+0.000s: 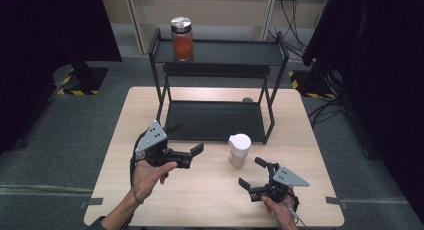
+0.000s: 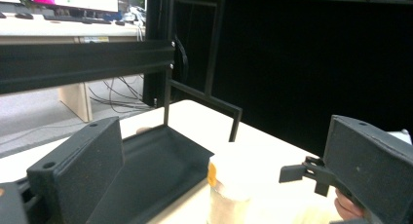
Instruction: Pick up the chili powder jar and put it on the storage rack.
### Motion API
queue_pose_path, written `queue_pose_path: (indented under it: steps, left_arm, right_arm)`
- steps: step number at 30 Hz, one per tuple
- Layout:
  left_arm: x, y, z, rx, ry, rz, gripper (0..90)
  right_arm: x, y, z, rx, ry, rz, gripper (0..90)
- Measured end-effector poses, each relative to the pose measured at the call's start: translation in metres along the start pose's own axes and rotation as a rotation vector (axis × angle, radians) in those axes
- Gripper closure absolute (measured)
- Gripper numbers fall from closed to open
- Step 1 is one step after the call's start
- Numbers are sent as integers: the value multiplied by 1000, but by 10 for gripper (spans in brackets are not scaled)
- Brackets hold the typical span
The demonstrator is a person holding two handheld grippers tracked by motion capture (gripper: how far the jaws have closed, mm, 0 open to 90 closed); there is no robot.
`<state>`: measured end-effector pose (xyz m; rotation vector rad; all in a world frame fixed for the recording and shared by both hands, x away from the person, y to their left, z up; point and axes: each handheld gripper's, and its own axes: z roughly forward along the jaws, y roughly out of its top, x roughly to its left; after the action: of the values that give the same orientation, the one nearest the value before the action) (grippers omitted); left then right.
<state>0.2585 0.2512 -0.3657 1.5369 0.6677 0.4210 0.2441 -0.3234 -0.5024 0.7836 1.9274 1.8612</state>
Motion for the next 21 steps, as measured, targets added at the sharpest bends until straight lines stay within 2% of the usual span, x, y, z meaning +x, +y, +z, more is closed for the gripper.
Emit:
queue_pose_path:
  steps: [3, 9, 13, 17, 21]
  left_arm:
    - [-2, -8, -2, 2, 0, 11, 5]
    - [-3, -25, -4, 7, -14, -6, 5]
    - [-8, -39, -7, -3, -1, 19, 5]
    - [-11, -51, -11, -15, -3, 24, 5]
    - [-11, -61, -11, -9, -25, 22, 5]
  right_arm:
    - [0, 0, 0, -1, 0, 2, 6]
    - [1, 0, 1, 3, 3, 1, 6]
    - [1, 0, 1, 3, 2, 4, 6]
    - [1, 0, 1, 3, 3, 3, 6]
    - [0, 0, 0, 2, 1, 4, 6]
